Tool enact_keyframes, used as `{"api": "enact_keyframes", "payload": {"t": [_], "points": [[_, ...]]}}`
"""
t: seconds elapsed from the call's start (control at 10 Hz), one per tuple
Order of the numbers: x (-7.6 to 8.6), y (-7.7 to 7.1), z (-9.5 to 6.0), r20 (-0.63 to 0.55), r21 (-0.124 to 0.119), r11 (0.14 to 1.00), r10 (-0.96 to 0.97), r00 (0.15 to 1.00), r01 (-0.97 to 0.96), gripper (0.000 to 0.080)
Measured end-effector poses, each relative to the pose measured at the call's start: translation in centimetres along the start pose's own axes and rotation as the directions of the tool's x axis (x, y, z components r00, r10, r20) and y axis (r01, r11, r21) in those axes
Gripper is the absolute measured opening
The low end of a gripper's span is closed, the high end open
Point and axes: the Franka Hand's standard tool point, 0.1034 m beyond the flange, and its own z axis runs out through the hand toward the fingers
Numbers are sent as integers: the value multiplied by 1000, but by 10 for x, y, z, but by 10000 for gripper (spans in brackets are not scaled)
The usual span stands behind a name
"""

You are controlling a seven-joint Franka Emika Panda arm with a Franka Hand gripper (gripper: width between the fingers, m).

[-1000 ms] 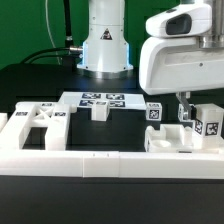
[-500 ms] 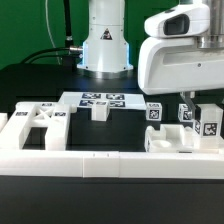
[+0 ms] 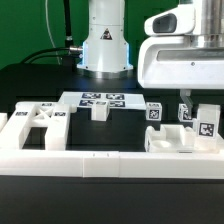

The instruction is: Assemble chair

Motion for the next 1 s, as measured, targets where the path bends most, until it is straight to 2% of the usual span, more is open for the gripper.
{"api": "enact_keyframes", "payload": {"t": [0.4,0.5,0.7,1.0], "points": [[2,2,-1,4,9,965,261,965,-261,288],[5,3,-1,8,27,937,348,937,-348,288],[3,4,-1,10,45,861,508,862,-507,288],[-2,2,-1,40,45,673,737,675,-738,288]]}}
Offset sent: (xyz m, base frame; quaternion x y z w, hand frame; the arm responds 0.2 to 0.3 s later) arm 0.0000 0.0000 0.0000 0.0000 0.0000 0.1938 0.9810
